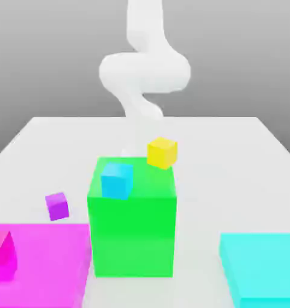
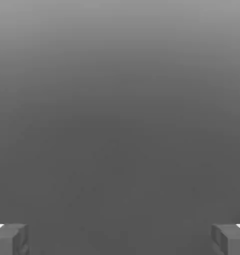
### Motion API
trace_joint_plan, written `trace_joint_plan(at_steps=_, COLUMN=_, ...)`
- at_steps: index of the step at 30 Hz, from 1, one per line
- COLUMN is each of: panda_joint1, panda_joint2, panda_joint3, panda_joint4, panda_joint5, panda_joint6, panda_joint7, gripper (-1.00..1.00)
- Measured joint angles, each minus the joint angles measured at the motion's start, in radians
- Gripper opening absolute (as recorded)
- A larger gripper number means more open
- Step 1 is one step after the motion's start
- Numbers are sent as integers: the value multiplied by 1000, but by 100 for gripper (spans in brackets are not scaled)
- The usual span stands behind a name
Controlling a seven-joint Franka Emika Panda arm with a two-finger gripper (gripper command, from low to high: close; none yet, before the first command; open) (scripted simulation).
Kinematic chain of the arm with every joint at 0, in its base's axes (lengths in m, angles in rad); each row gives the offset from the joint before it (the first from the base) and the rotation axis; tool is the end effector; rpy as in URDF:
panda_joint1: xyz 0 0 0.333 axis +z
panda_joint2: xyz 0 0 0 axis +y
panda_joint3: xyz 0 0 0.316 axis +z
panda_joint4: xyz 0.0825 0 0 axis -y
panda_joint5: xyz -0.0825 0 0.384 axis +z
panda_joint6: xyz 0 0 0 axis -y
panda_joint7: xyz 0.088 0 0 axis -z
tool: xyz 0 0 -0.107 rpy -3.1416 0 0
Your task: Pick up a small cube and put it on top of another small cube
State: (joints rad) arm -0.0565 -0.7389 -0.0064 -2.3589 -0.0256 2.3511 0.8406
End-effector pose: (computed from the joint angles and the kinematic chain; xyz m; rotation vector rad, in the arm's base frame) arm 0.3719 -0.0246 0.6648 -2.4522 1.1731 -0.9731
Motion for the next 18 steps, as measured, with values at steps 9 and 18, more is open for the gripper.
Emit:
trace_joint_plan(at_steps=9, panda_joint1=-204, panda_joint2=223, panda_joint3=-62, panda_joint4=-214, panda_joint5=-83, panda_joint6=184, panda_joint7=140, gripper=0)
trace_joint_plan(at_steps=18, panda_joint1=-396, panda_joint2=439, panda_joint3=-167, panda_joint4=-423, panda_joint5=-134, panda_joint6=366, panda_joint7=251, gripper=0)
